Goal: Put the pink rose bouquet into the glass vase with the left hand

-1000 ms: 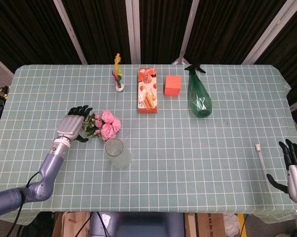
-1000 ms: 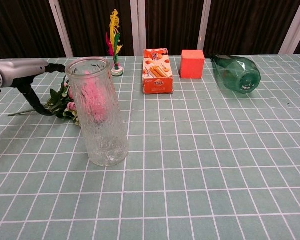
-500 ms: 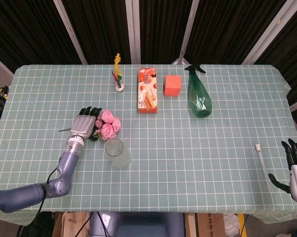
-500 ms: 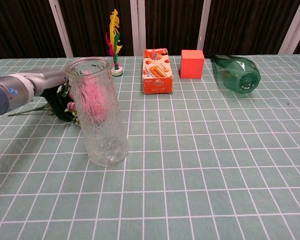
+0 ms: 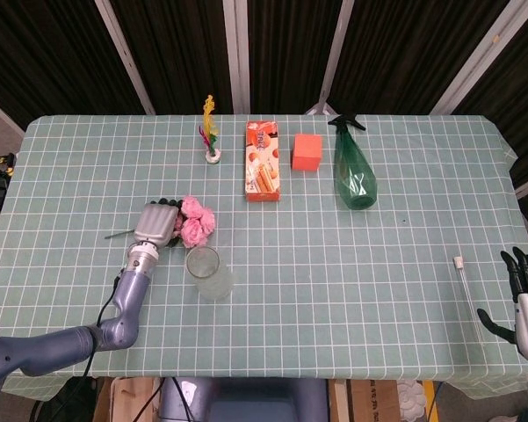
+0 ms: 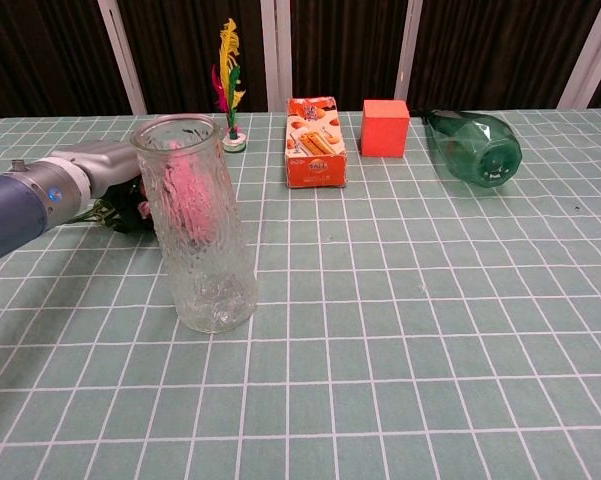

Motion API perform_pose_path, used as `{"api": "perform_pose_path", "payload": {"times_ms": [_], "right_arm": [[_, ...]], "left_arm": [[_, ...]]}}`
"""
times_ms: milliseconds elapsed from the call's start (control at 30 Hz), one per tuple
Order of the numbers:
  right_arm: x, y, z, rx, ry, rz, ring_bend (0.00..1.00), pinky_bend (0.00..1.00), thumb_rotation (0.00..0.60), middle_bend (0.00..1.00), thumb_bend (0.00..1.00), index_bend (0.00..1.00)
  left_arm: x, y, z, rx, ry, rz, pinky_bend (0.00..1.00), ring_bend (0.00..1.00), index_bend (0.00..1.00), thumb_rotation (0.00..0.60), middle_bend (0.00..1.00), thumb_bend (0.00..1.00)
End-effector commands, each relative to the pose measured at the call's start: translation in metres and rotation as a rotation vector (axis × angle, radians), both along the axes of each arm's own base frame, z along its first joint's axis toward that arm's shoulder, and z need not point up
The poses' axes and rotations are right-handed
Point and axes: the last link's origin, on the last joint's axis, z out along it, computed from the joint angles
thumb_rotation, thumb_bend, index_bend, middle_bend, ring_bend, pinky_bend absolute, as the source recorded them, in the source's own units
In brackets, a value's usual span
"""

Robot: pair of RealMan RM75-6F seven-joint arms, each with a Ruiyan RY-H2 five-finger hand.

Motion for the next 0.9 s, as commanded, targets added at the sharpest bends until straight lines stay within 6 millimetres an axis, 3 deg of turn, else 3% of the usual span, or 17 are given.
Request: {"api": "perform_pose_path", "payload": {"times_ms": [33, 200, 400, 733, 900], "right_arm": [[0.0, 0.0, 0.0, 0.001, -0.003, 0.002, 0.02, 0.0, 0.6, 0.05, 0.23, 0.07], [0.0, 0.001, 0.001, 0.002, -0.008, -0.001, 0.02, 0.0, 0.6, 0.05, 0.23, 0.08], [-0.001, 0.002, 0.002, -0.004, -0.013, -0.004, 0.02, 0.0, 0.6, 0.05, 0.23, 0.09], [0.004, 0.003, -0.001, 0.006, -0.015, 0.008, 0.02, 0.0, 0.6, 0.05, 0.23, 0.09], [0.005, 0.004, -0.002, 0.014, -0.022, 0.012, 0.02, 0.0, 0.6, 0.05, 0.23, 0.09]], "left_arm": [[0.001, -0.001, 0.001, 0.038, -0.02, -0.041, 0.5, 0.35, 0.33, 0.6, 0.4, 0.47], [0.001, -0.002, 0.012, 0.046, -0.11, -0.031, 0.52, 0.36, 0.34, 0.6, 0.41, 0.48], [0.012, -0.009, 0.052, 0.071, -0.283, -0.089, 0.49, 0.35, 0.33, 0.6, 0.39, 0.48], [0.04, -0.047, 0.165, 0.183, -0.595, -0.303, 0.46, 0.33, 0.31, 0.6, 0.36, 0.47], [0.061, -0.071, 0.211, 0.167, -0.866, -0.372, 0.45, 0.33, 0.32, 0.6, 0.38, 0.47]]}}
